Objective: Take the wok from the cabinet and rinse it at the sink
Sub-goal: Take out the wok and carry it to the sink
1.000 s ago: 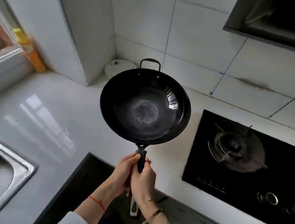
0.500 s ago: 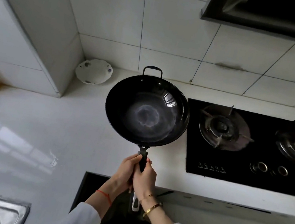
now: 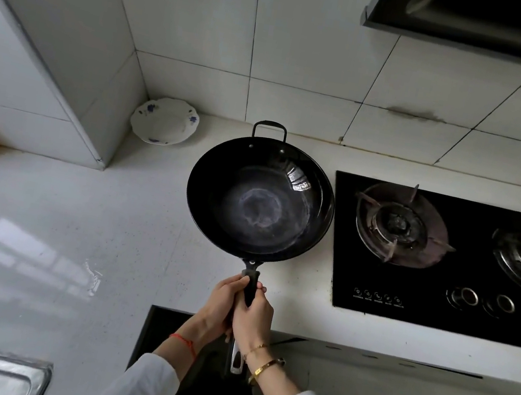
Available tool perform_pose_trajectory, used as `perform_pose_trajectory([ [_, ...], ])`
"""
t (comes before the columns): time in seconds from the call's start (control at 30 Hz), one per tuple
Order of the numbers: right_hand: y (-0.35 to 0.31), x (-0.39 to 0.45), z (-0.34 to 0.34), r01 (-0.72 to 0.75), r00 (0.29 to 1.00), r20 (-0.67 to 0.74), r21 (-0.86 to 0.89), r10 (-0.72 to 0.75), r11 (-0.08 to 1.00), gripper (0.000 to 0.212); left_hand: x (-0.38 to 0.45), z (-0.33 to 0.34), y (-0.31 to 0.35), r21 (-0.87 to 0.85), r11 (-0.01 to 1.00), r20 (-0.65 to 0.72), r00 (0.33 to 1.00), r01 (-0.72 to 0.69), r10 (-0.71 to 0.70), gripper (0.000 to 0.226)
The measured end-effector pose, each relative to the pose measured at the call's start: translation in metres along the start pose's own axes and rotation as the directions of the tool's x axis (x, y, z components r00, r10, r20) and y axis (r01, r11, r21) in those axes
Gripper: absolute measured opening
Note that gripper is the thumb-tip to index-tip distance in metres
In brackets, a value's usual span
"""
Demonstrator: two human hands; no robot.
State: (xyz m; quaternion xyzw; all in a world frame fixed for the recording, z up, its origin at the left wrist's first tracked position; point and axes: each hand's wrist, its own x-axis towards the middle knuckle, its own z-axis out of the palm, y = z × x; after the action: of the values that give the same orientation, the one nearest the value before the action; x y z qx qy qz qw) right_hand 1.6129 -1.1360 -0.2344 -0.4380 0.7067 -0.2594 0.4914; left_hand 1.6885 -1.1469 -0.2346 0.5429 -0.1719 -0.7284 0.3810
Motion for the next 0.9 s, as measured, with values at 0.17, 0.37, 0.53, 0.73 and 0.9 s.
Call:
perform_pose_trajectory([
  [0.17, 0.002, 0.003, 0.003, -0.007, 1.000, -0.002, 0.012, 0.007, 1.000, 0.035, 0.004, -0.004, 0.000, 0.037, 0.999, 0.015, 1.000, 0.003, -0.004, 0.032],
  [0.37, 0.004, 0.006, 0.006, -0.019, 1.000, -0.005, 0.036, 0.019, 0.999, 0.034, 0.007, -0.005, 0.000, 0.037, 0.999, 0.022, 1.000, 0.006, -0.007, 0.032],
  [0.53, 0.006, 0.007, 0.010, -0.029, 0.999, -0.012, 0.051, 0.030, 0.998, 0.032, 0.013, -0.009, -0.004, 0.010, 1.000, 0.011, 1.000, -0.005, 0.005, 0.031],
  [0.73, 0.007, 0.008, 0.011, -0.049, 0.999, -0.008, 0.017, 0.050, 0.999, 0.034, 0.014, -0.009, -0.007, 0.031, 0.999, 0.000, 1.000, -0.006, 0.006, 0.032],
  [0.9, 0.010, 0.010, 0.014, -0.071, 0.997, 0.001, -0.042, 0.071, 0.997, 0.036, 0.013, -0.012, -0.007, 0.068, 0.998, -0.004, 1.000, -0.006, 0.007, 0.032],
])
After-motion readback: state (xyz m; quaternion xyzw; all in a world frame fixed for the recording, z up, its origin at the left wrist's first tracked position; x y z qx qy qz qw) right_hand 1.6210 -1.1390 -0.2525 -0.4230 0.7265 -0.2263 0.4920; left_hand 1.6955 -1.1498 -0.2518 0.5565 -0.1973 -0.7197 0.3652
